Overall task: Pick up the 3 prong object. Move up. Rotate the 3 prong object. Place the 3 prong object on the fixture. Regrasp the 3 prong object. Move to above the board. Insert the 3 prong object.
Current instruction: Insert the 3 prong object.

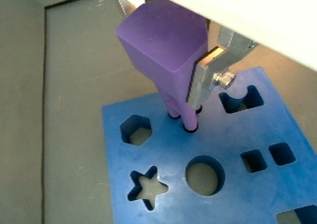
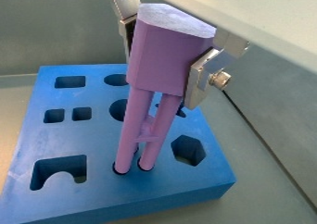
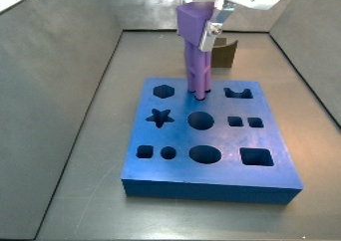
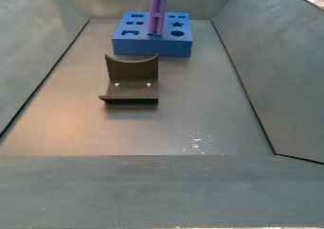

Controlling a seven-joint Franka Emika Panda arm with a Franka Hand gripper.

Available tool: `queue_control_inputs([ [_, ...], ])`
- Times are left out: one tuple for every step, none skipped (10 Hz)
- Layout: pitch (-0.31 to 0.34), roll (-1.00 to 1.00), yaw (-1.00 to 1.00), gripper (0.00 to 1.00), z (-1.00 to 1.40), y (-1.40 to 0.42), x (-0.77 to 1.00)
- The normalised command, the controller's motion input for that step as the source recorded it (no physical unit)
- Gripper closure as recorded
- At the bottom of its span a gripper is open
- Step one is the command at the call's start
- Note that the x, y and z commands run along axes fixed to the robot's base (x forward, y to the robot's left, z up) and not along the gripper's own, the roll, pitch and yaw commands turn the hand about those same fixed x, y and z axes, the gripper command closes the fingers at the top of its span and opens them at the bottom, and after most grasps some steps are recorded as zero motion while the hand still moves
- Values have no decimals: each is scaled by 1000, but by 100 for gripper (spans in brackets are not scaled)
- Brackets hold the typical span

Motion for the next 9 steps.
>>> queue_control_inputs([
  [117,-23,-117,100,-46,11,109],
  [86,-24,-154,100,-46,0,0],
  [86,-11,-211,100,-14,-26,0],
  [131,-26,-231,100,-34,-71,0],
  [163,-61,-246,100,-71,-69,-11],
  [187,-69,-240,100,-89,-57,-60],
  [180,-51,-169,100,-106,-54,-154],
  [211,0,-97,100,-131,0,-69],
  [246,0,-57,100,-180,0,0],
])
